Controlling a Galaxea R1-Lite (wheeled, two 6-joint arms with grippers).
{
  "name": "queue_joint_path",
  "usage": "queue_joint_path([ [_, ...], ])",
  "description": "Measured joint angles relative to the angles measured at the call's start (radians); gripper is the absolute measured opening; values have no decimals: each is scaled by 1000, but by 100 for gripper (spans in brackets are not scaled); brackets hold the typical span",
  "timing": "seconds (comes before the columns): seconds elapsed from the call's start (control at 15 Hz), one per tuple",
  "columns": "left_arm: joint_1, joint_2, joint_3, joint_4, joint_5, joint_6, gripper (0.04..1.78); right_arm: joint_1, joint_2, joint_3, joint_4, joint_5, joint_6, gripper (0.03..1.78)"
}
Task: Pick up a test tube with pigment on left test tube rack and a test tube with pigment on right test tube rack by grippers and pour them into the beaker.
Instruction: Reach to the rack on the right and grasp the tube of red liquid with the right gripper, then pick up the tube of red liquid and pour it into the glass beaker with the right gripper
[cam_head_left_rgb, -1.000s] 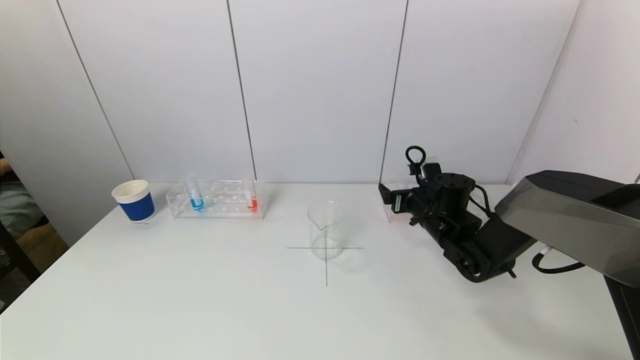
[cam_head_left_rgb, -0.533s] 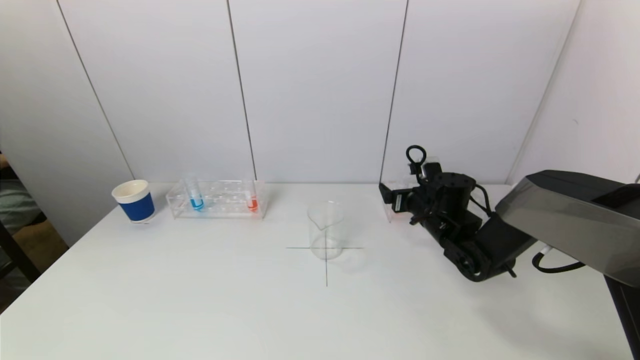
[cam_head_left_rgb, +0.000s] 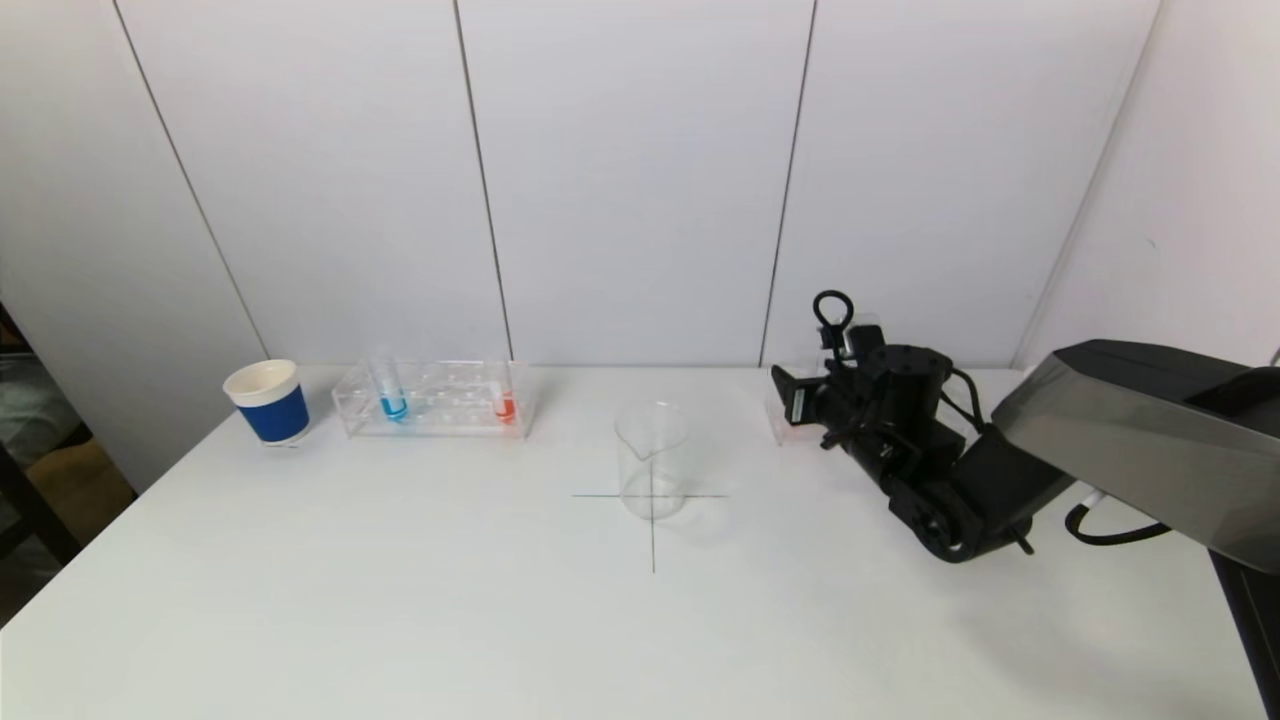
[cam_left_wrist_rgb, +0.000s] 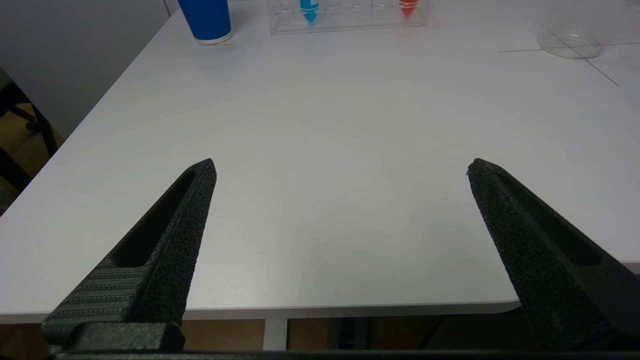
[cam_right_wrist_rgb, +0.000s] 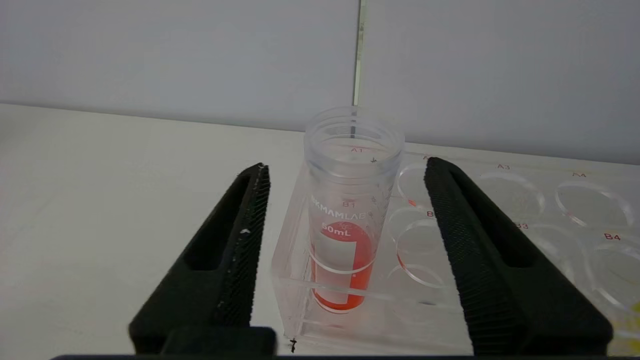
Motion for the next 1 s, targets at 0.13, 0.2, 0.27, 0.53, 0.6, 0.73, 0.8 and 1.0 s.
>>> queue_joint_path([
  [0.13, 0, 0, 0, 0, 0, 0, 176, 0, 0, 0, 1, 0, 0, 73],
  [0.2, 0, 0, 0, 0, 0, 0, 176, 0, 0, 0, 2, 0, 0, 57],
  [0.27, 0, 0, 0, 0, 0, -1, 176, -1, 0, 0, 2, 0, 0, 49],
  [0.53, 0, 0, 0, 0, 0, 0, 176, -3, 0, 0, 1, 1, 1, 46],
  [0.6, 0, 0, 0, 0, 0, 0, 176, -3, 0, 0, 1, 1, 1, 46],
  [0.73, 0, 0, 0, 0, 0, 0, 176, -3, 0, 0, 1, 0, 1, 46],
  [0.8, 0, 0, 0, 0, 0, 0, 176, -3, 0, 0, 1, 1, 1, 46],
  [1.0, 0, 0, 0, 0, 0, 0, 176, -3, 0, 0, 2, 0, 1, 46],
])
